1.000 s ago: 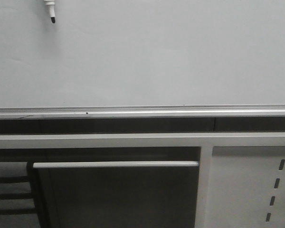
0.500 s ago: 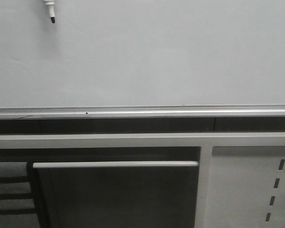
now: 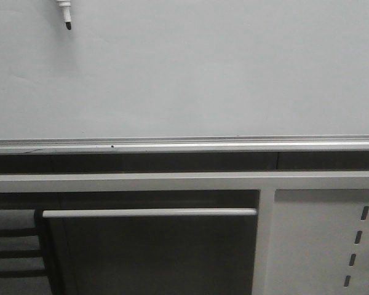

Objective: Write number 1 on whiteboard

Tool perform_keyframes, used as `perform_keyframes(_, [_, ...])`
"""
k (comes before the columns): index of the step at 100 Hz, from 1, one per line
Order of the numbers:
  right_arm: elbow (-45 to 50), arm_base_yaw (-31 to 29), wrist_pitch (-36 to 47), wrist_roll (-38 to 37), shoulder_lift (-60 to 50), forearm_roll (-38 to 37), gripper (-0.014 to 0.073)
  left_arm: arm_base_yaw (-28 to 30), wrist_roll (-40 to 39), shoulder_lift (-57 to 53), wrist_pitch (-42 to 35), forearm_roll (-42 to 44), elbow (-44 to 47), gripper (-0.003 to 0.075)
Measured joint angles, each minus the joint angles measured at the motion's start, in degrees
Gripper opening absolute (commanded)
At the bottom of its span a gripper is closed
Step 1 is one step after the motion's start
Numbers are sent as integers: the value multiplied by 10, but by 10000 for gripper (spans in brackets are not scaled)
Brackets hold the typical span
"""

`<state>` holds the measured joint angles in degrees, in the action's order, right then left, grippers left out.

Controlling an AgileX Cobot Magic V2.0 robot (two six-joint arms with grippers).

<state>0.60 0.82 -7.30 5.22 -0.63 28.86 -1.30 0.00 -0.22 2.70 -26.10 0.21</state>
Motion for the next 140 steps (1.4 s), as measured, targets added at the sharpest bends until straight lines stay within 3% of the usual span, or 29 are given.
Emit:
perform_keyframes(12, [0, 0, 6, 0, 0, 111, -64, 0, 0, 0, -3, -98, 0, -20])
perform_keyframes(29, [-6, 0, -21, 0, 0, 157, -54, 0, 0, 0, 21, -157, -4, -20])
perform_keyframes(45, [-75, 0, -93, -1, 39, 130, -43, 0, 47, 34, 119, -124, -77, -20])
perform_keyframes(66, [-215, 0, -215, 39, 201, 37, -43, -6, 214, 178, 269, -111, -237, -20])
perform_keyframes(85, [-296, 8, -264, 125, 283, 24, -43, -104, 263, 256, 300, -121, -320, -20])
perform_keyframes(105, [-313, 85, -265, 170, 304, 24, -43, -209, 315, 315, 290, -121, -351, -13])
perform_keyframes(117, [-313, 112, -265, 177, 304, 30, -42, -239, 319, 353, 263, -132, -354, 97])
perform_keyframes(134, [-313, 118, -268, 179, 304, 36, -21, -250, 321, 405, 216, -156, -354, 444])
perform_keyframes(140, [-313, 118, -271, 179, 304, 37, 34, -250, 321, 419, 195, -170, -354, 500])
